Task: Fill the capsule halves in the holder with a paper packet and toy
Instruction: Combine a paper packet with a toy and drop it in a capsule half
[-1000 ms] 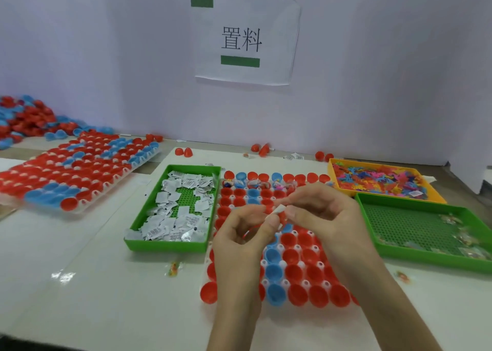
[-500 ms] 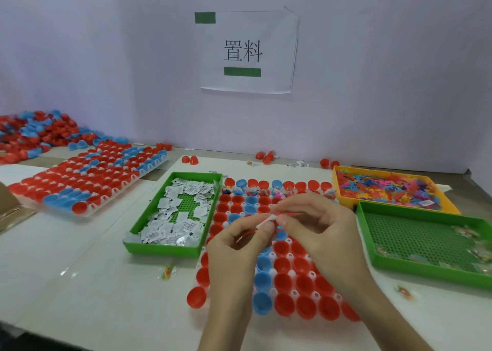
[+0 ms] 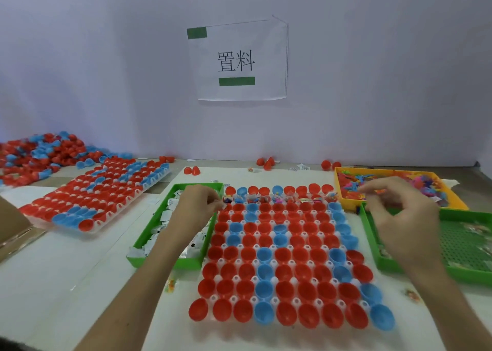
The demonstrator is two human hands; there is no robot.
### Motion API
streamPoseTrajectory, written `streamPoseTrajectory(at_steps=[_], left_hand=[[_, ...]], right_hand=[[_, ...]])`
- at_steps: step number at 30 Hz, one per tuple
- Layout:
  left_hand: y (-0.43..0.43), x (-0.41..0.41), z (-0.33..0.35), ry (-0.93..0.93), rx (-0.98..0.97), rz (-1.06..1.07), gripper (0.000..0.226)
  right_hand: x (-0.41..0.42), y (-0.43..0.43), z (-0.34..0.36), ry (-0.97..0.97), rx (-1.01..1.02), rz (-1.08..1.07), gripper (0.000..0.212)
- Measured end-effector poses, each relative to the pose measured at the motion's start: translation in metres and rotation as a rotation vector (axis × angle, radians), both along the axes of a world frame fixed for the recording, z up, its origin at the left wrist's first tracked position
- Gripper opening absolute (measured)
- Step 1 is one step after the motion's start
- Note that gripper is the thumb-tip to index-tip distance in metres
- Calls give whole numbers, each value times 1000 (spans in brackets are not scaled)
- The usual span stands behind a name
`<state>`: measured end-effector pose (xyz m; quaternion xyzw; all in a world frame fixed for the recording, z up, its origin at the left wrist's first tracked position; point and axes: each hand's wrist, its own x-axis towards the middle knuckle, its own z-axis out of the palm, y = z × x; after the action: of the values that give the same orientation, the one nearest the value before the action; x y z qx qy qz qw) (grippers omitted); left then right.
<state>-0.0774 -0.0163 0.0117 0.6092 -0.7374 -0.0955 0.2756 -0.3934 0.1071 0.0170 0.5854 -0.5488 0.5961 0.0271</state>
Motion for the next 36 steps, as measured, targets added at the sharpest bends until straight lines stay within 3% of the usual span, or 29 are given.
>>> streamPoseTrajectory(at_steps=[11,36], left_hand=[[-22,-15,-9,-284,87,-59,9],[-27,-22,-8,-411,125,-46,9]], right_hand=[[-4,0,0,-29,21,-4,26],[-5,-2,-3,-59,90,13,21]])
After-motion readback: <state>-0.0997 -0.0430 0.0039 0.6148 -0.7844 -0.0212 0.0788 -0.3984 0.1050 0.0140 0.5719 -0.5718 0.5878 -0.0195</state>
